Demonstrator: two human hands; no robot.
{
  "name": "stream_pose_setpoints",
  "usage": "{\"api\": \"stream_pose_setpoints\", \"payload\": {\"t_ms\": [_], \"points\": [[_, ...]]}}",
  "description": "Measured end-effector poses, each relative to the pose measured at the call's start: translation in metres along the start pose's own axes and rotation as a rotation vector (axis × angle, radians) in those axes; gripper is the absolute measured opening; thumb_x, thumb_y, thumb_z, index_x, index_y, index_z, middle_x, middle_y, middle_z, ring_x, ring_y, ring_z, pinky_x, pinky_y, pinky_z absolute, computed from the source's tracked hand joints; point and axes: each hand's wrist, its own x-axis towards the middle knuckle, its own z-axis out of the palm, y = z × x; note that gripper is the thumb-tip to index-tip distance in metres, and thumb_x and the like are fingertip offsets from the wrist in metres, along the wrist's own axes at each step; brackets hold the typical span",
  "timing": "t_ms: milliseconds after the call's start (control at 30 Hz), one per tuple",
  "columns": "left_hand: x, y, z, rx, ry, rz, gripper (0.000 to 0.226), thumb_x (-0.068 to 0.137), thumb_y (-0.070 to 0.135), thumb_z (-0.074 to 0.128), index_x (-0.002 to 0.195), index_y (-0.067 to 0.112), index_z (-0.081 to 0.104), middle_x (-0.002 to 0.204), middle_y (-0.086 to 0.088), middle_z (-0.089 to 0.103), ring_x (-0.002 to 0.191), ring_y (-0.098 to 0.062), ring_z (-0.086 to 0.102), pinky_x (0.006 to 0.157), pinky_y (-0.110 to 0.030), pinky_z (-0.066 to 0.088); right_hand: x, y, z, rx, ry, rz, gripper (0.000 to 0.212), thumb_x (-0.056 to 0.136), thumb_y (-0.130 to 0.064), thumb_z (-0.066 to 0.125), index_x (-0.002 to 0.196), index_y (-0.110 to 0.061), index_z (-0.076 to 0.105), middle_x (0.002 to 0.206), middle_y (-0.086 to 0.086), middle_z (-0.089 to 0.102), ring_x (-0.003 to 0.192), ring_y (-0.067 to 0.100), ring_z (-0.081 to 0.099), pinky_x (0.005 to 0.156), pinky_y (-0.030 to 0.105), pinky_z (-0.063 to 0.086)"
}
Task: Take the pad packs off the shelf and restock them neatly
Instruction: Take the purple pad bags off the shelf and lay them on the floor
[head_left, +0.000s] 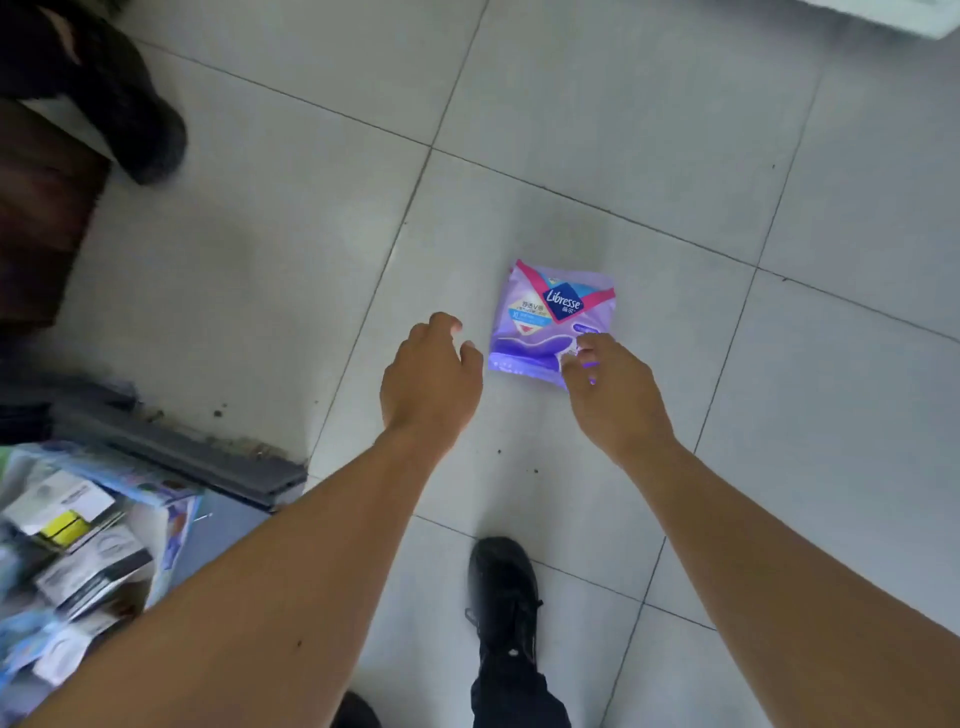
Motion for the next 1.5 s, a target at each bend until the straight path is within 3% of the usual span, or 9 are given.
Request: {"api": "stream_pose_setpoints", "payload": {"t_ms": [300, 633, 833, 933, 1000, 1100, 1200, 1400, 1500], "points": [[-0.213, -0.032, -0.239, -0.047, 0.372, 0.001, 0.028, 0.094, 0.030, 0.048, 0.120, 0.026, 0.055, 0.118, 0.004, 0.061, 0.105, -0.021, 0.058, 0.088, -0.041, 0.048, -0.205, -0.231, -0.055, -0.192, -0.113, -0.640, 0.041, 0.098, -0.028, 0.049, 0.138, -0.016, 0.049, 0.125, 0.009, 0.059, 0.115, 0.025, 0.055, 0.094, 0.038, 0.045], [-0.358, -0.113, -0.358, -0.256, 0.740, -0.203, 0.022, 0.090, 0.027, 0.056, 0.112, 0.026, 0.059, 0.106, 0.006, 0.064, 0.095, -0.017, 0.060, 0.079, -0.034, 0.048, -0.350, -0.411, -0.017, 0.015, -0.385, -0.911, 0.039, 0.096, -0.039, 0.055, 0.129, -0.018, 0.054, 0.106, -0.004, 0.065, 0.093, 0.014, 0.060, 0.086, 0.030, 0.046], [-0.381, -0.176, -0.364, -0.335, 0.808, -0.463, 0.023, 0.092, 0.030, 0.054, 0.115, 0.028, 0.057, 0.112, 0.007, 0.063, 0.100, -0.018, 0.060, 0.080, -0.034, 0.048, -0.375, -0.459, 0.065, 0.073, -0.685, -0.570, 0.052, 0.077, -0.067, 0.057, 0.105, -0.025, 0.045, 0.096, -0.005, 0.057, 0.092, 0.018, 0.059, 0.092, 0.043, 0.051], [-0.388, -0.203, -0.364, -0.354, 0.837, -0.549, 0.022, 0.092, 0.029, 0.055, 0.113, 0.027, 0.057, 0.112, 0.006, 0.063, 0.096, -0.020, 0.061, 0.081, -0.037, 0.050, -0.385, -0.471, 0.098, 0.167, -0.770, -0.398, 0.088, 0.064, -0.075, 0.060, 0.130, -0.020, 0.042, 0.115, -0.003, 0.054, 0.102, 0.019, 0.059, 0.094, 0.044, 0.052], [-0.391, -0.210, -0.364, -0.357, 0.844, -0.549, 0.022, 0.091, 0.026, 0.056, 0.113, 0.026, 0.057, 0.112, 0.006, 0.062, 0.092, -0.019, 0.061, 0.079, -0.036, 0.051, -0.388, -0.474, 0.109, 0.224, -0.742, -0.371, 0.072, 0.076, -0.053, 0.070, 0.131, -0.011, 0.049, 0.114, 0.000, 0.058, 0.101, 0.021, 0.062, 0.090, 0.040, 0.055], [-0.393, -0.212, -0.363, -0.369, 0.883, -0.508, 0.024, 0.091, 0.022, 0.057, 0.114, 0.024, 0.058, 0.109, 0.006, 0.062, 0.092, -0.019, 0.062, 0.077, -0.034, 0.051, -0.386, -0.472, 0.106, 0.358, -0.702, -0.342, 0.033, 0.080, -0.031, 0.073, 0.104, -0.009, 0.067, 0.098, 0.005, 0.070, 0.086, 0.021, 0.067, 0.083, 0.040, 0.059], [-0.392, -0.205, -0.362, -0.384, 1.003, -0.428, 0.026, 0.090, 0.019, 0.060, 0.116, 0.023, 0.058, 0.112, 0.007, 0.057, 0.096, -0.019, 0.059, 0.080, -0.034, 0.050, -0.375, -0.461, 0.080, 0.508, -0.692, -0.317, 0.017, 0.087, -0.018, 0.068, 0.102, -0.011, 0.067, 0.098, 0.006, 0.072, 0.082, 0.016, 0.068, 0.067, 0.025, 0.057], [-0.373, -0.182, -0.373, -0.570, 1.115, -0.386, 0.045, 0.088, 0.024, 0.064, 0.130, 0.020, 0.048, 0.123, 0.007, 0.043, 0.117, -0.014, 0.044, 0.090, -0.020, 0.034, -0.349, -0.421, 0.016, 0.521, -0.708, -0.305, 0.013, 0.093, -0.009, 0.059, 0.099, -0.015, 0.068, 0.093, 0.001, 0.075, 0.081, 0.014, 0.071, 0.071, 0.027, 0.055], [-0.361, -0.173, -0.371, -0.770, 0.988, -0.388, 0.047, 0.087, 0.035, 0.065, 0.129, 0.025, 0.047, 0.124, 0.009, 0.048, 0.111, -0.010, 0.051, 0.086, -0.022, 0.045, -0.342, -0.405, -0.004, 0.576, -0.753, -0.288, 0.018, 0.093, -0.006, 0.054, 0.104, -0.012, 0.068, 0.099, 0.005, 0.074, 0.086, 0.019, 0.070, 0.074, 0.029, 0.055]]}}
